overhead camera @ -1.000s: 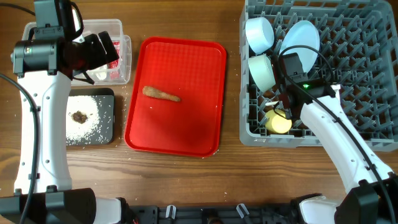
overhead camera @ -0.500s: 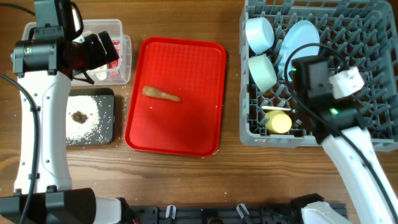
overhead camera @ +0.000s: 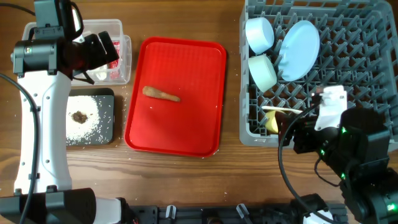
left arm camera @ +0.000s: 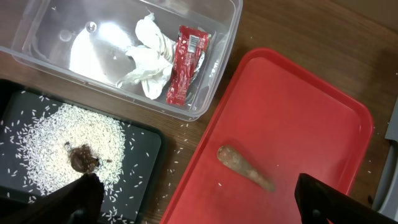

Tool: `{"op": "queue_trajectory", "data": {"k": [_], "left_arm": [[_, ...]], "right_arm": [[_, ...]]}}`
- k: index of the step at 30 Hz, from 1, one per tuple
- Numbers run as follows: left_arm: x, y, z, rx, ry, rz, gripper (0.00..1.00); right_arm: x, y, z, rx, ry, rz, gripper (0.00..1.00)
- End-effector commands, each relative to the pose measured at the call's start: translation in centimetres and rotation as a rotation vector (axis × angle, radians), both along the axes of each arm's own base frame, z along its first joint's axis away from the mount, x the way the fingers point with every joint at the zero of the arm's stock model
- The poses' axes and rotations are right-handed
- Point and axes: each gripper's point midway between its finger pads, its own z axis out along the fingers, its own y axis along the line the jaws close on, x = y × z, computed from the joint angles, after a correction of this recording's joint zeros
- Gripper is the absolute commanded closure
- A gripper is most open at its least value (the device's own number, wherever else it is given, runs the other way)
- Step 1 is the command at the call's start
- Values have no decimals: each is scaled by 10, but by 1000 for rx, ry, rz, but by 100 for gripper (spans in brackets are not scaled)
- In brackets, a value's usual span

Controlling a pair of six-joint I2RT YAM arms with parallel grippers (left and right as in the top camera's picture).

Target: Sort waste into correct bins and load items into the dishwasher rack

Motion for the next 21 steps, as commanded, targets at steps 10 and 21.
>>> {"op": "queue_trajectory", "data": {"k": [10, 21], "left_arm": [[1, 2, -2, 2, 4, 10, 0], [1, 2, -2, 2, 4, 10, 0]], "right_arm": [[14, 4, 25, -2, -115, 24, 0], [34, -20, 16, -83, -470, -45, 0]]}}
